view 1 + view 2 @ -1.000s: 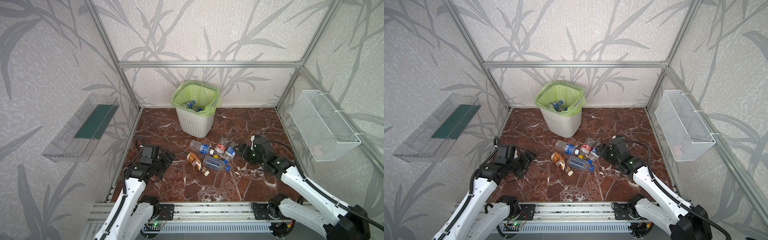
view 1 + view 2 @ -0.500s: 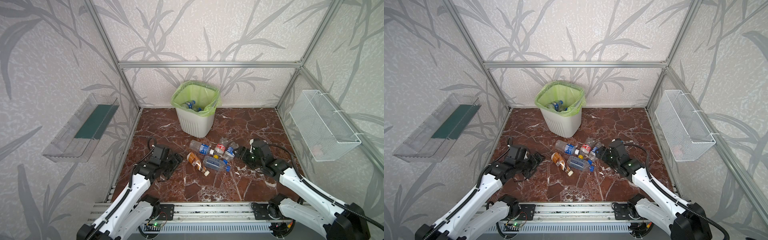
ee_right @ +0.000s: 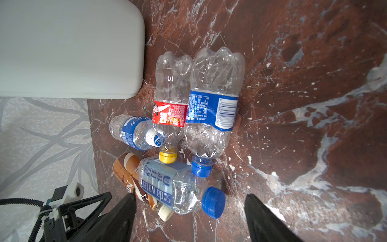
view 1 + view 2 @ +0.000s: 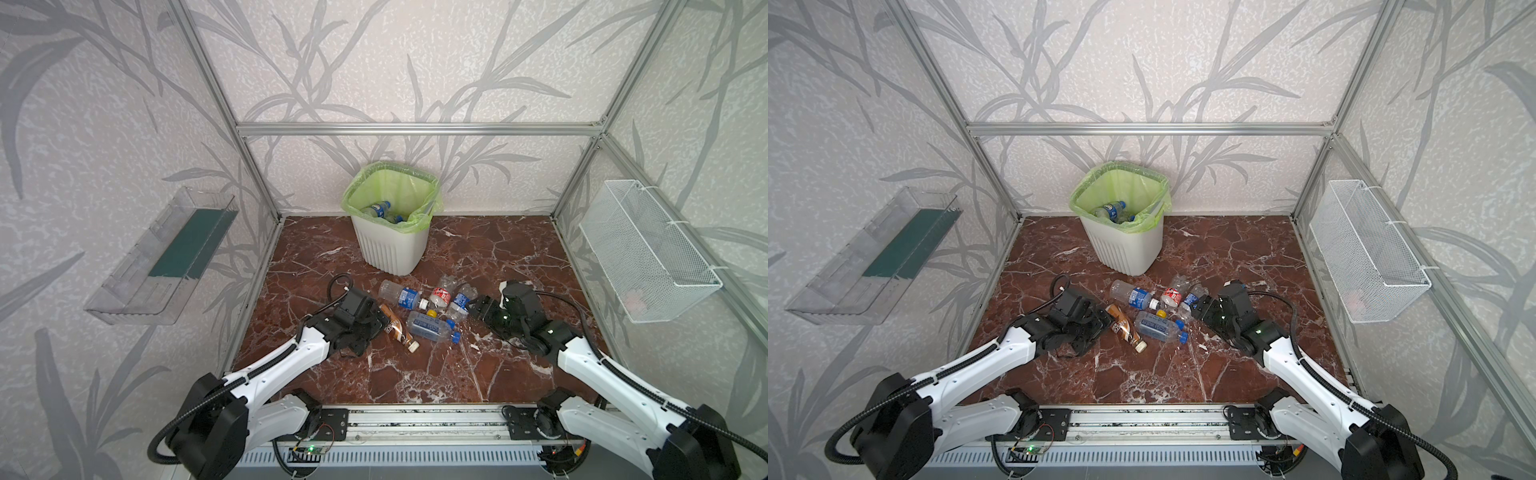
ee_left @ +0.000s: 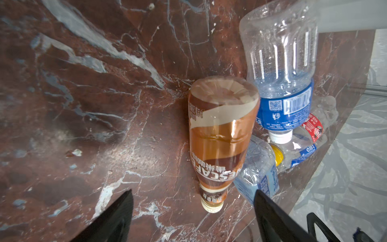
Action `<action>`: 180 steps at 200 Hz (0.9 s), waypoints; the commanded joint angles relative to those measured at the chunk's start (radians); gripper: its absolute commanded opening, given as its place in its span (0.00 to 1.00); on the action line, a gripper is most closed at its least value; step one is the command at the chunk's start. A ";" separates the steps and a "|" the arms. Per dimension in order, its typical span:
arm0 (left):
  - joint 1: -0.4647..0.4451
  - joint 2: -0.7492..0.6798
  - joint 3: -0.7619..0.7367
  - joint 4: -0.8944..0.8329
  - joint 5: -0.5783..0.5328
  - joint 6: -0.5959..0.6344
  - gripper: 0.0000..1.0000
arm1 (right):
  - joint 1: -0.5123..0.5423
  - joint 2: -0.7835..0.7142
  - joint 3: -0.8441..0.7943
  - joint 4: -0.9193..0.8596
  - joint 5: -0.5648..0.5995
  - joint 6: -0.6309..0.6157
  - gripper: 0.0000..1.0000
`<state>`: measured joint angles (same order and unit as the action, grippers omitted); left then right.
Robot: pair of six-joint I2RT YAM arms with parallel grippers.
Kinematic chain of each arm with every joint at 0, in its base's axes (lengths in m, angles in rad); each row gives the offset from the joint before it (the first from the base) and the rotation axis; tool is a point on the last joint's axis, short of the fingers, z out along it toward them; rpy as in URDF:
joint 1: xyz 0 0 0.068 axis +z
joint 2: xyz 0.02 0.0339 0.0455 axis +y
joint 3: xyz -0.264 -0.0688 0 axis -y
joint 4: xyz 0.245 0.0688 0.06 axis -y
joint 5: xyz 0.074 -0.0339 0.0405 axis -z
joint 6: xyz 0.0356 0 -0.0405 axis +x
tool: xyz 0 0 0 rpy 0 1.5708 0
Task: Throw the plastic bottles in the bin
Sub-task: 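Grasp the second brown Nescafe bottle with the left gripper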
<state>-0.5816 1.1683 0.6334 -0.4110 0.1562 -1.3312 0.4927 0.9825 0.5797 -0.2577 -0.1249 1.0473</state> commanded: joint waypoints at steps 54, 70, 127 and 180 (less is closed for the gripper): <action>-0.028 0.137 0.090 0.080 -0.029 -0.033 0.88 | -0.002 -0.025 -0.008 0.002 0.005 -0.004 0.81; -0.028 0.177 0.139 0.024 -0.033 -0.025 0.87 | -0.005 -0.029 -0.011 0.000 0.004 -0.005 0.80; -0.035 0.271 0.185 0.022 -0.009 -0.006 0.85 | -0.015 -0.050 -0.025 -0.003 0.004 -0.004 0.79; -0.040 0.311 0.183 0.009 -0.004 0.005 0.83 | -0.025 -0.055 -0.040 0.004 -0.003 -0.003 0.78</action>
<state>-0.6159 1.4677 0.8009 -0.3748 0.1547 -1.3350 0.4744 0.9390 0.5594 -0.2577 -0.1249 1.0470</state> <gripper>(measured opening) 0.834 0.787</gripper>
